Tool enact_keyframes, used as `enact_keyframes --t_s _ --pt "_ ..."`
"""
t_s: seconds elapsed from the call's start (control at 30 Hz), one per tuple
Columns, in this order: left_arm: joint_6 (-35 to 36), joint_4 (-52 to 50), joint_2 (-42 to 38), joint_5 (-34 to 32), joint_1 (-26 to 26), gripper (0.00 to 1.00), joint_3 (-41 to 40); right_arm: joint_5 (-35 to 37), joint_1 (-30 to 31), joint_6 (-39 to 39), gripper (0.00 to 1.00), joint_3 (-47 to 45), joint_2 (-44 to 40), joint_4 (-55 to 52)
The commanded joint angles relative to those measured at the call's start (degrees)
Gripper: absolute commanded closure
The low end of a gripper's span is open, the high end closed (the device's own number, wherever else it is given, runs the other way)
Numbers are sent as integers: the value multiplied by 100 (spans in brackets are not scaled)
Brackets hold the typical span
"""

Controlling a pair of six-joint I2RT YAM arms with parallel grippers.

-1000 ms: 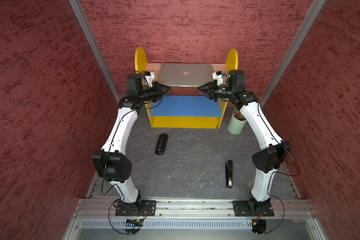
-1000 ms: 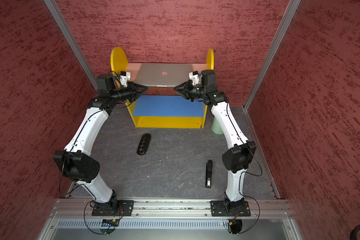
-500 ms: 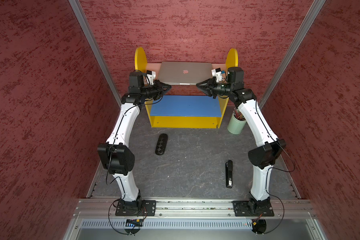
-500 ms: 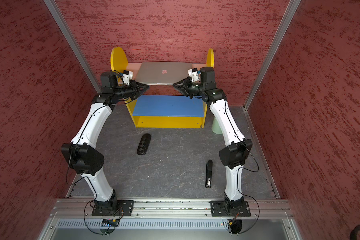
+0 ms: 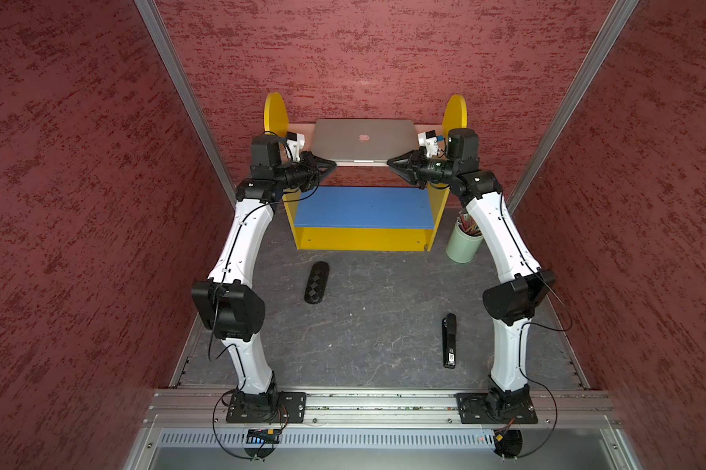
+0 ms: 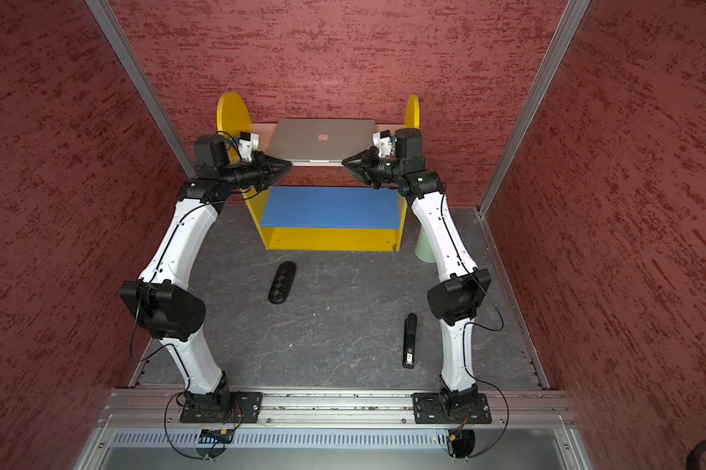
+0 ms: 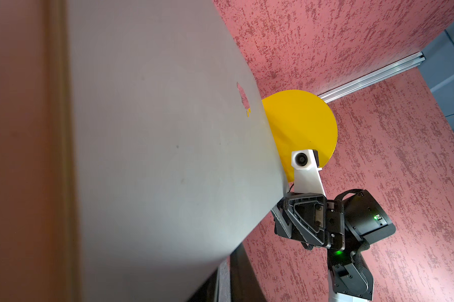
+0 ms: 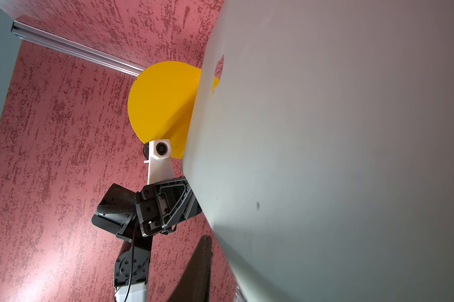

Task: Close the laptop lid and set it aside
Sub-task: Place the laptop on the shelf.

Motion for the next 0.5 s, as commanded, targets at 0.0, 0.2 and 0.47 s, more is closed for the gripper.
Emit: enact_keyframes --t_s 0.0,0.2,0.47 --pt "118 -29 136 4 31 87 209 159 -76 48 74 216 114 70" --pt "85 -20 141 34 17 86 242 93 -78 50 73 220 77 17" --pt "85 8 -122 83 -35 82 77 44 -76 -64 68 -236 -350 63"
